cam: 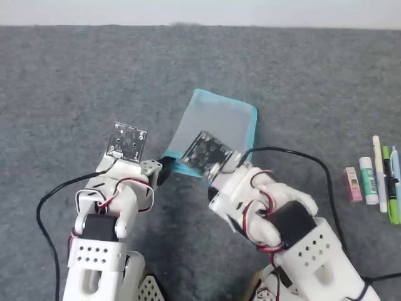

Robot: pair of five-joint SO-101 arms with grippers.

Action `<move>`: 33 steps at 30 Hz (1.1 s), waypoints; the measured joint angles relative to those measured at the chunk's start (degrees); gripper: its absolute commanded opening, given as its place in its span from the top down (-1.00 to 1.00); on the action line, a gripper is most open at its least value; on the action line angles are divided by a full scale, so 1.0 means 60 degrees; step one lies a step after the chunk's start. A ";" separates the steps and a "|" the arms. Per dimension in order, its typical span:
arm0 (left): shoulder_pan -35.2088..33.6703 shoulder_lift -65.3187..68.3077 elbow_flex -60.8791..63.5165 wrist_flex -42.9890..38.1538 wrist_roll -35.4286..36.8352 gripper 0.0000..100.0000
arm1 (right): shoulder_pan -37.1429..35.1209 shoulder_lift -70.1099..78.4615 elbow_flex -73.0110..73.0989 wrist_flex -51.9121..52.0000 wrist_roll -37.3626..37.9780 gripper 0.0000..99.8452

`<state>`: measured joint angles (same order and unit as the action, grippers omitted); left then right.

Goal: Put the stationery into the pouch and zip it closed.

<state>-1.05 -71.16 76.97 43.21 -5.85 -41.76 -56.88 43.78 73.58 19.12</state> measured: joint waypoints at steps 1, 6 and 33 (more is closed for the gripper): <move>0.0000 0.0088 0.0000 -0.0103 0.0000 0.39 | -0.0190 0.0000 0.0000 0.0073 0.0015 0.99; 0.0000 0.0586 0.0000 -0.0674 0.0000 0.53 | -0.0527 0.0000 0.0000 0.0117 0.0059 0.99; -0.0176 0.1055 0.0440 -0.1553 0.0718 0.98 | 0.4527 0.1758 -0.0044 -0.0747 0.1641 0.99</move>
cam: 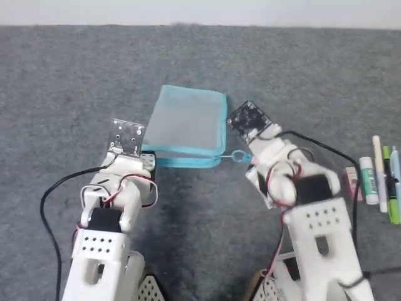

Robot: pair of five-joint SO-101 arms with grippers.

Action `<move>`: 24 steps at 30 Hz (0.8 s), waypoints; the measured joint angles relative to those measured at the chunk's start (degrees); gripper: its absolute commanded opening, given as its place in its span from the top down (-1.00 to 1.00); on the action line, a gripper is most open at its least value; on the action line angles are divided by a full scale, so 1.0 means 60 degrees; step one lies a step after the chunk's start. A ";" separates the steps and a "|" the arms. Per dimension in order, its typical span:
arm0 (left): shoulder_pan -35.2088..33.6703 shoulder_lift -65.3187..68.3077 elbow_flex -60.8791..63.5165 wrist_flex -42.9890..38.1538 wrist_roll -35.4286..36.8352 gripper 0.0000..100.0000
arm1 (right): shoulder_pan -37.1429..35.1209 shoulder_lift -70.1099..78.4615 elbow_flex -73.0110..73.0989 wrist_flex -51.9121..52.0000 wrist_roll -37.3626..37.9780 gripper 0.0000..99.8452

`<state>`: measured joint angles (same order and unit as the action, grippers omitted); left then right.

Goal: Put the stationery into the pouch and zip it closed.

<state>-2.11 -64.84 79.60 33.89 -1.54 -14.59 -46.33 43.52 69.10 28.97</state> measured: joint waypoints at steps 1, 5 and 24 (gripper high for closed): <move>0.0000 0.0000 0.0015 0.0000 0.0000 0.98 | 0.0088 0.0249 0.0000 -0.0161 0.0000 0.99; 0.0015 0.0000 0.0015 0.0000 0.0000 0.98 | 0.0396 0.1172 -0.0015 -0.0733 0.0000 0.98; -0.0249 0.0015 0.0015 0.0000 -0.0015 0.98 | 0.4938 0.1817 -0.0630 0.1114 0.2051 0.68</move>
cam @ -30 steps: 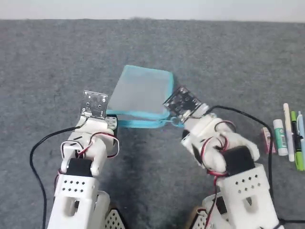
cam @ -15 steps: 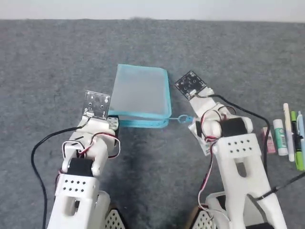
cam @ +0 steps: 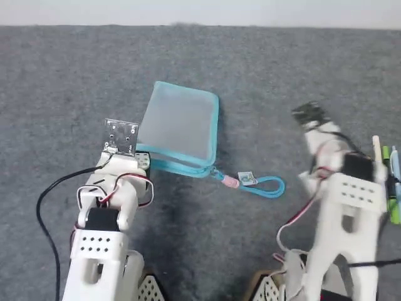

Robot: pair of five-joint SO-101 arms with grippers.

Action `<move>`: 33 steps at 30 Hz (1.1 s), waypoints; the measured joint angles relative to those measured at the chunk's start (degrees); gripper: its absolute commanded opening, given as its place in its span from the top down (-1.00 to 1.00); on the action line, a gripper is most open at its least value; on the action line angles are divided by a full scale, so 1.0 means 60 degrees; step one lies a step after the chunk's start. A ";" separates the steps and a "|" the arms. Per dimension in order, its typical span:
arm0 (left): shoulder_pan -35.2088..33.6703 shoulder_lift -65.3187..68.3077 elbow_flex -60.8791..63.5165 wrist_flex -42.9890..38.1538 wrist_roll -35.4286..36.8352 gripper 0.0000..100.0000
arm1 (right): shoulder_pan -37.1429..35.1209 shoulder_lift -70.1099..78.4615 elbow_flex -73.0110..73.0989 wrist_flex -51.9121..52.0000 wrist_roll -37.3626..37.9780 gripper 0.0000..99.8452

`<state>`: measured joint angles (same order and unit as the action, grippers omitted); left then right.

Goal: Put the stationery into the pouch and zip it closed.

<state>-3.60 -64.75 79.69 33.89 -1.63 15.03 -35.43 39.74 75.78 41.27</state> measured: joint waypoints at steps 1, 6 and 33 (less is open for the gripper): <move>0.0000 0.0000 0.0000 0.0000 0.0000 0.98 | 0.0425 0.0103 -0.0264 0.0000 0.0308 0.68; 0.0000 0.0000 0.0000 0.0000 0.0000 0.98 | 0.2462 0.1685 -0.2066 0.0029 0.1260 0.68; -0.0044 0.0000 0.0249 0.0000 0.0000 0.98 | 0.5773 1.1458 -0.9158 0.0000 0.2960 0.68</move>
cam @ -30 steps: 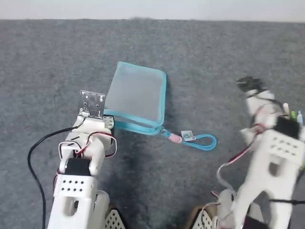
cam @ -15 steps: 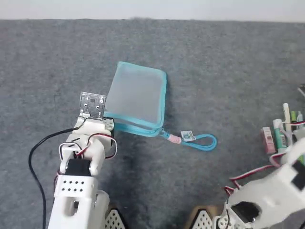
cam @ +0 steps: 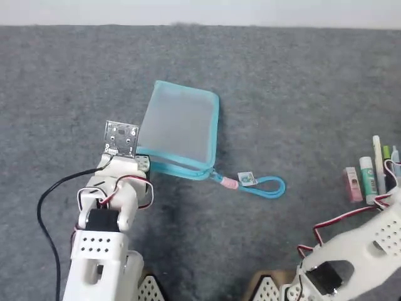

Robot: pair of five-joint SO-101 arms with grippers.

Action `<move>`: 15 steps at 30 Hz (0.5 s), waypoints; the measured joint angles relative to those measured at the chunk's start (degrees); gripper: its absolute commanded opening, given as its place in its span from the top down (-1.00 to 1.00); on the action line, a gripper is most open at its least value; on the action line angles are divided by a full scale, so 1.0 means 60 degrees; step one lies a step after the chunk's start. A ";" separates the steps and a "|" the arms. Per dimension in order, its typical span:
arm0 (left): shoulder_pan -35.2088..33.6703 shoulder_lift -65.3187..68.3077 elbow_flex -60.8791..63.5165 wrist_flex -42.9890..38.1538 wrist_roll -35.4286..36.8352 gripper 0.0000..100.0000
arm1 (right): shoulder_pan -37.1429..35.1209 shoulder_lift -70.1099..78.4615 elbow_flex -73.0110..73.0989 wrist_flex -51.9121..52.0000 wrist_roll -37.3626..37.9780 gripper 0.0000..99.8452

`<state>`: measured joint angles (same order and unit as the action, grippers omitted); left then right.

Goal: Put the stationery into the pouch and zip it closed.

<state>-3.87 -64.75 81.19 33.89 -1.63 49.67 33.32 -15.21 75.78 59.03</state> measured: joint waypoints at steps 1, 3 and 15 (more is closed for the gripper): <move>0.0000 0.0000 0.0000 0.0000 0.0000 0.98 | 0.0044 0.0000 0.0000 -0.0029 0.0000 0.68; 0.0000 0.0000 0.0000 0.0000 0.0000 0.98 | 0.0117 0.0000 0.0000 -0.0029 -0.0015 0.69; 0.0000 0.0000 0.0000 0.0000 0.0000 0.98 | 0.0161 0.0015 -0.0190 0.0000 -0.0044 0.69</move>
<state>-3.87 -64.75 81.19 33.89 -1.63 50.64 33.41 -16.35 75.78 58.77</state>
